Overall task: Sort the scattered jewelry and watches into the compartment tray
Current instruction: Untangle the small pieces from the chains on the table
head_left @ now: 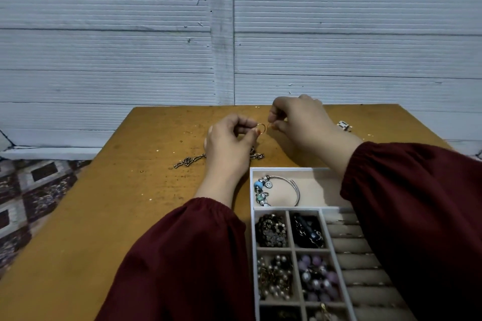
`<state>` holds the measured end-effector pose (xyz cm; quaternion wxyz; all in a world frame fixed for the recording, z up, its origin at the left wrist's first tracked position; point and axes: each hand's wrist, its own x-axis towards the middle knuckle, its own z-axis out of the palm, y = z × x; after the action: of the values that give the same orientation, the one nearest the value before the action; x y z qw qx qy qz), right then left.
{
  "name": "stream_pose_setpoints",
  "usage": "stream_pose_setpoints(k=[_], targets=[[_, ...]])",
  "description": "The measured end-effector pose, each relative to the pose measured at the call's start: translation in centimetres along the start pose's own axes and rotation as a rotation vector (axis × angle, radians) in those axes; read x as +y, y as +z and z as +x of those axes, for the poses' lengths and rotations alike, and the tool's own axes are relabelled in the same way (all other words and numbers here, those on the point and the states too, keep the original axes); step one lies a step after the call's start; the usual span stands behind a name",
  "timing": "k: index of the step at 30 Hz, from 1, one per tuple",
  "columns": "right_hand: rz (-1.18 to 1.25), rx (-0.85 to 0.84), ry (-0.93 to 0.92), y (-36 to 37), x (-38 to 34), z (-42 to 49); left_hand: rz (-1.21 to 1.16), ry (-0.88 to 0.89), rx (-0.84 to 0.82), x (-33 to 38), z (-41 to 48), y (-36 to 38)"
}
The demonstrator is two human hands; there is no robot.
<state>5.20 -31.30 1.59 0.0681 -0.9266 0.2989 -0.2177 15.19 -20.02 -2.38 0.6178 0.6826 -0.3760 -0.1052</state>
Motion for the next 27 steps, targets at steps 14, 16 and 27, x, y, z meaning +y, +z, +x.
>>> stream_pose_setpoints(k=[14,16,27], targets=[[0.496,0.214,0.209,-6.8,-1.3,-14.5,-0.101,0.028,0.027,4.8,-8.8,-2.8],[0.556,0.230,0.233,-7.5,-1.5,-16.8,-0.132,0.030,0.041,5.3,-10.5,-3.0],[0.850,0.387,0.424,-6.3,-2.1,-26.4,0.112,0.198,0.098,8.1,-19.2,-3.2]])
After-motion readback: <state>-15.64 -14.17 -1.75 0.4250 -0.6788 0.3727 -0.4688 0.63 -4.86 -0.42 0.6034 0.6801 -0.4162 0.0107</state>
